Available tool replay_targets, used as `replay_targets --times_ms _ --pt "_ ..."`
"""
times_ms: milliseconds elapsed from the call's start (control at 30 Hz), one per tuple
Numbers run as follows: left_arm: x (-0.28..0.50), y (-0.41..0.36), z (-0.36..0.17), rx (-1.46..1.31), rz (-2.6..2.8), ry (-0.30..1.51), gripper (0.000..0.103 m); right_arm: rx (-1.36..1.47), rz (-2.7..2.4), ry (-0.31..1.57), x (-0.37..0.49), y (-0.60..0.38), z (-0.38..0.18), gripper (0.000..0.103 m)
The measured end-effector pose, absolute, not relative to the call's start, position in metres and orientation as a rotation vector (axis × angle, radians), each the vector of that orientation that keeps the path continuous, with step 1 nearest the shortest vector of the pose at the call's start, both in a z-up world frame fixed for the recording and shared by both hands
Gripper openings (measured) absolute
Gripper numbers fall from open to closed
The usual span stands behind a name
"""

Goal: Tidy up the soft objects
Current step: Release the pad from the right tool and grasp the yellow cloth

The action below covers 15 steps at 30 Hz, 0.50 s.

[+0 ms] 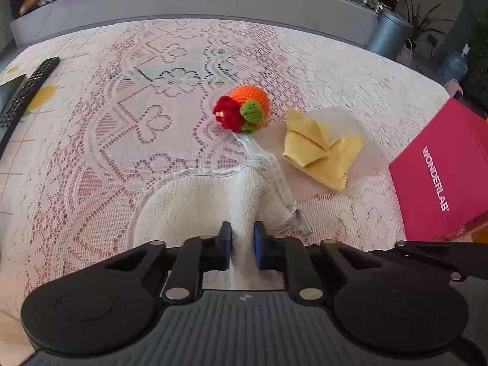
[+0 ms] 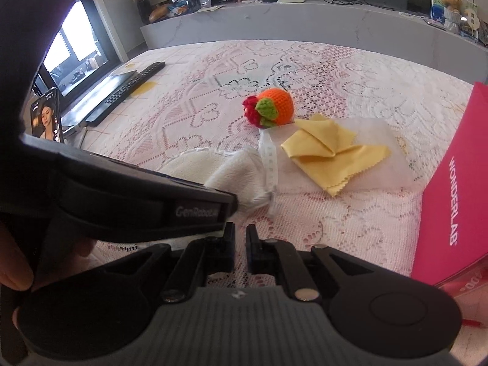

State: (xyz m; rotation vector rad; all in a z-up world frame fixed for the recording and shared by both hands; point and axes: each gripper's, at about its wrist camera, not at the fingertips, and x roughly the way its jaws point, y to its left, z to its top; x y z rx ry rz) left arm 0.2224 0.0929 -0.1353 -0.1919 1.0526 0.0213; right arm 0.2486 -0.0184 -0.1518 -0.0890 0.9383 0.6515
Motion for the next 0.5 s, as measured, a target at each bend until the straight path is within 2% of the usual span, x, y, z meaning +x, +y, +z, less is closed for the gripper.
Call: replay_targets --times_ms 167,233,300,400,433,500 --pt "0.219 0.1 -0.124 -0.201 0.069 0.979 0.013 -0.049 0.567 0.881 0.257 -0.033 -0.142 0.007" --pt "0.222 0.102 -0.119 -0.194 0.081 0.946 0.013 -0.053 0.527 0.844 0.265 -0.035 -0.138 0.01" --pt "0.225 0.105 -0.118 -0.203 0.093 0.927 0.013 -0.048 0.501 0.827 0.277 -0.034 -0.137 0.034" --pt "0.229 0.108 -0.118 -0.223 0.083 0.915 0.013 -0.063 0.47 0.789 0.294 -0.026 -0.138 0.049" --pt "0.23 0.108 -0.119 -0.222 0.082 0.914 0.013 -0.072 0.457 0.785 0.3 -0.022 -0.14 0.051" --pt "0.23 0.108 -0.122 -0.224 0.08 0.92 0.013 -0.071 0.428 0.791 0.313 -0.018 -0.145 0.067"
